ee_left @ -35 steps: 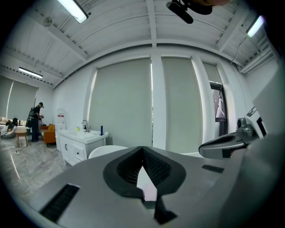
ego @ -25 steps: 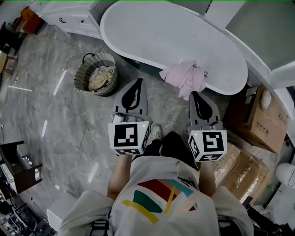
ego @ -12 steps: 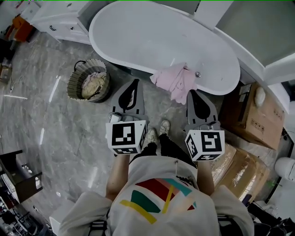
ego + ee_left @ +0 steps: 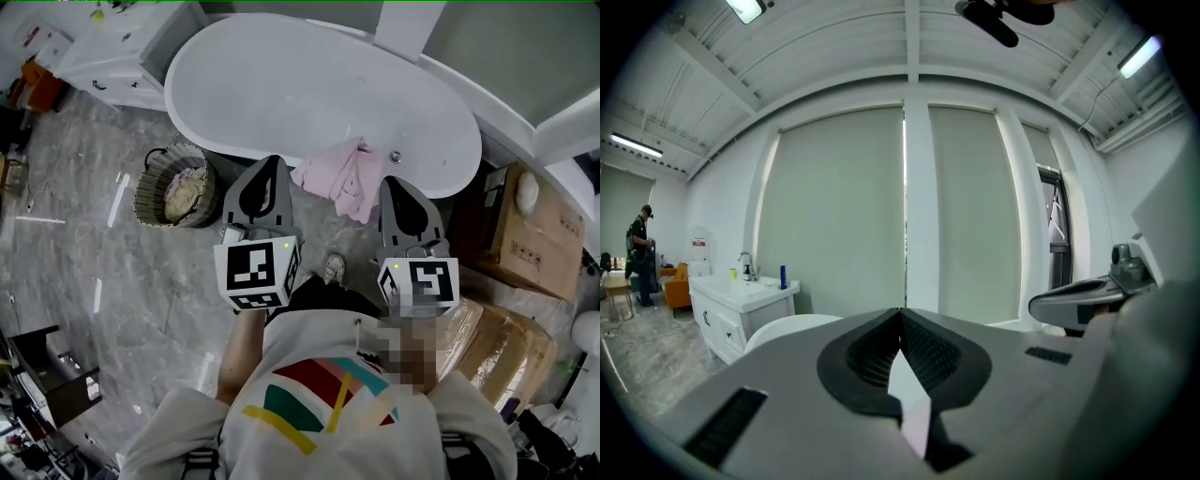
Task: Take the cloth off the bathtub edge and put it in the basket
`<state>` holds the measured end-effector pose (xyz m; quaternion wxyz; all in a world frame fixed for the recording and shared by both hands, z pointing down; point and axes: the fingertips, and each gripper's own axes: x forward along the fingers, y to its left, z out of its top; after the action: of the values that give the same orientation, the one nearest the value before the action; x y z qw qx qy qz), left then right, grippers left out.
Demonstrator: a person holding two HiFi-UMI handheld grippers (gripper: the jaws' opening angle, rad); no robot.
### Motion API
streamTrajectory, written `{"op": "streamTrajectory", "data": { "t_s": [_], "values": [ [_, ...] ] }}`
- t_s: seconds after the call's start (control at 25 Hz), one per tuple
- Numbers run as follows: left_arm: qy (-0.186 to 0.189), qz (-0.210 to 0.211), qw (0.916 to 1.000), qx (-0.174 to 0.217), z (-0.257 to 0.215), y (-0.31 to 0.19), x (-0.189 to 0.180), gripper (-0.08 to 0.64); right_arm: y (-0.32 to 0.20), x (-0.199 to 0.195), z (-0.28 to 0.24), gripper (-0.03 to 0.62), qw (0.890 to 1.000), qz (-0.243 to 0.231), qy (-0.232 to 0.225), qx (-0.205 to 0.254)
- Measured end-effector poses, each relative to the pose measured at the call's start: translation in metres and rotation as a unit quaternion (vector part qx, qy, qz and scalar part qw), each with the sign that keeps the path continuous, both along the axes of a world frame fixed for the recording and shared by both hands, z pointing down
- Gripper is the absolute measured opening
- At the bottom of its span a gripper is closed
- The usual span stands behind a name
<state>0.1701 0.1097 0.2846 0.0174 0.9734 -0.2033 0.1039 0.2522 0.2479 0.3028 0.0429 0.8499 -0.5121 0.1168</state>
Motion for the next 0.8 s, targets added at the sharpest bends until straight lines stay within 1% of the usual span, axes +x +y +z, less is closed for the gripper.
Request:
{"op": "streamTrajectory", "data": {
  "t_s": [0.08, 0.2, 0.32, 0.52, 0.8],
  "values": [
    [0.001, 0.008, 1.0000, 0.003, -0.002, 0.003, 0.011, 0.018, 0.004, 0.009, 0.000, 0.012, 1.000, 0.009, -0.009, 0.011],
    [0.000, 0.025, 0.9997, -0.007, 0.003, 0.008, 0.026, 0.018, 0.011, 0.019, 0.001, 0.012, 0.999, 0.027, -0.021, 0.020],
    [-0.002, 0.043, 0.9989, -0.016, 0.007, 0.007, 0.040, 0.018, 0.011, 0.027, 0.000, 0.012, 0.999, 0.043, -0.018, 0.016],
    [0.002, 0.077, 0.9969, -0.015, 0.000, 0.000, 0.060, 0.018, 0.013, 0.037, -0.008, 0.012, 0.996, 0.079, -0.017, 0.022],
    [0.003, 0.099, 0.9950, -0.009, -0.003, -0.005, 0.078, 0.018, 0.008, 0.050, -0.012, 0.012, 0.994, 0.097, -0.022, 0.037]
  ]
}}
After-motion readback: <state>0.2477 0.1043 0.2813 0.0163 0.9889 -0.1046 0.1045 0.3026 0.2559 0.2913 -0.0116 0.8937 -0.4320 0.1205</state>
